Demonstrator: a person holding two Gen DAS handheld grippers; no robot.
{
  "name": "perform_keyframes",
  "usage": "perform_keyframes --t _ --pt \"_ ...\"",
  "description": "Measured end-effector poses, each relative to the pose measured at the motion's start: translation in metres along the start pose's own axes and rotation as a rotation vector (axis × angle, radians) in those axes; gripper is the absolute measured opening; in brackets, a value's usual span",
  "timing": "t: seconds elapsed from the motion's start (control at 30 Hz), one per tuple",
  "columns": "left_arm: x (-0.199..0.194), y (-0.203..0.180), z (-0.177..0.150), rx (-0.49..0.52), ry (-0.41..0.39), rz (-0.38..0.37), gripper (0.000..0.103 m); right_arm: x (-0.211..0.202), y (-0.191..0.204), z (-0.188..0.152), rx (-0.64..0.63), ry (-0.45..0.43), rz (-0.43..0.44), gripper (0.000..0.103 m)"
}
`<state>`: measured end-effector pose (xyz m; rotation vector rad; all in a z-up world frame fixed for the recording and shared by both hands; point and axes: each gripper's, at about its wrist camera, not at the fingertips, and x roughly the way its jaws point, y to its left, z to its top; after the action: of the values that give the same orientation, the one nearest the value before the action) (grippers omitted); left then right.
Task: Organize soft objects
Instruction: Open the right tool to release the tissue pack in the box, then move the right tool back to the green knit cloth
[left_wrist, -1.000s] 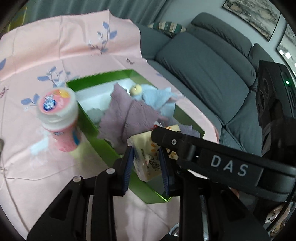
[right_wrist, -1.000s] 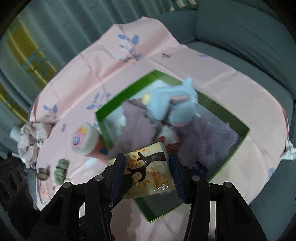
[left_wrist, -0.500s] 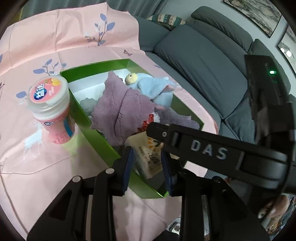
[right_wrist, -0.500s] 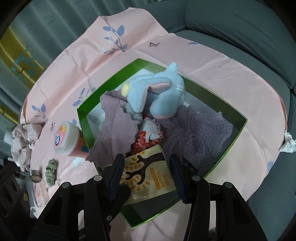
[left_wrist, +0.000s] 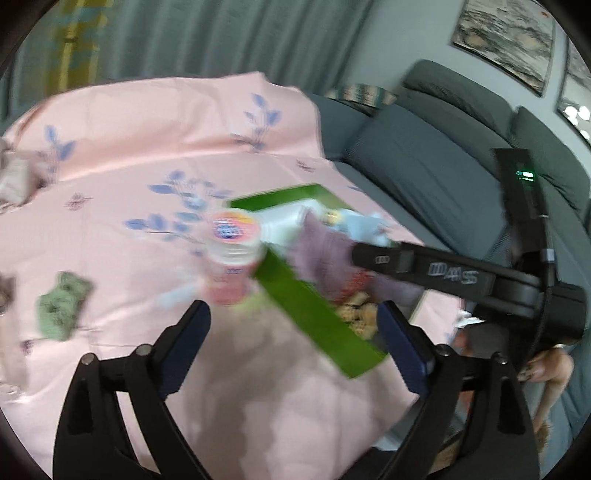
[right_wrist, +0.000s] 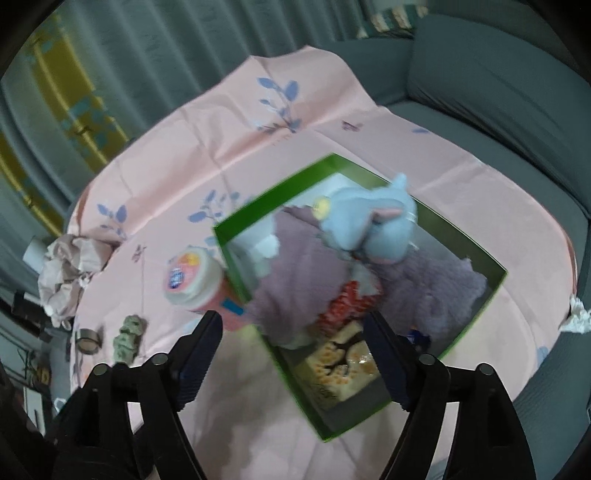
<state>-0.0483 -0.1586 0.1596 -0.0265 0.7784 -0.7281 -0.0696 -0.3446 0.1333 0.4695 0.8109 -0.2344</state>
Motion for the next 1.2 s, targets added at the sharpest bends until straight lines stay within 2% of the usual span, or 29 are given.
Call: perform_keyframes --t 0.1,0.2,0.33,0.53,0.77,0.93,1.03,1.13,1.2 --pt "-0.012 0.026 -0.006 -0.037 -0.016 0.065 0.094 -0.002 0.014 -0.001 -0.04 -0.016 0.004 0.083" --pt "-0.023 0.056 -0.016 -0.086 -0.033 0.131 0.102 -0.003 0.032 -0.003 -0.089 -0.023 0.035 0.084" --pt "-0.034 0.096 -0.034 -0.166 -0.055 0.222 0.102 -0.003 0.053 -0.008 -0.144 -0.037 0.061 0.089" --pt "-0.032 0.15 -0.054 -0.301 -0.049 0.341 0.101 0.005 0.094 -0.019 -0.248 -0.037 0.075 0.09" --pt "-0.045 0.175 -0.06 -0.35 -0.052 0.42 0.102 0.028 0.145 -0.041 -0.365 -0.001 0.082 0.09" --pt "-0.053 0.192 -0.06 -0.396 -0.05 0.449 0.101 0.044 0.176 -0.056 -0.434 0.018 0.108 0.09" --pt "-0.062 0.203 -0.061 -0.429 -0.069 0.475 0.101 0.059 0.193 -0.057 -0.428 0.096 0.181 0.09" --pt "-0.068 0.213 -0.063 -0.474 -0.068 0.449 0.101 0.079 0.21 -0.052 -0.364 0.174 0.281 0.09" --pt "-0.069 0.216 -0.063 -0.485 -0.062 0.44 0.101 0.096 0.223 -0.052 -0.359 0.211 0.29 0.09"
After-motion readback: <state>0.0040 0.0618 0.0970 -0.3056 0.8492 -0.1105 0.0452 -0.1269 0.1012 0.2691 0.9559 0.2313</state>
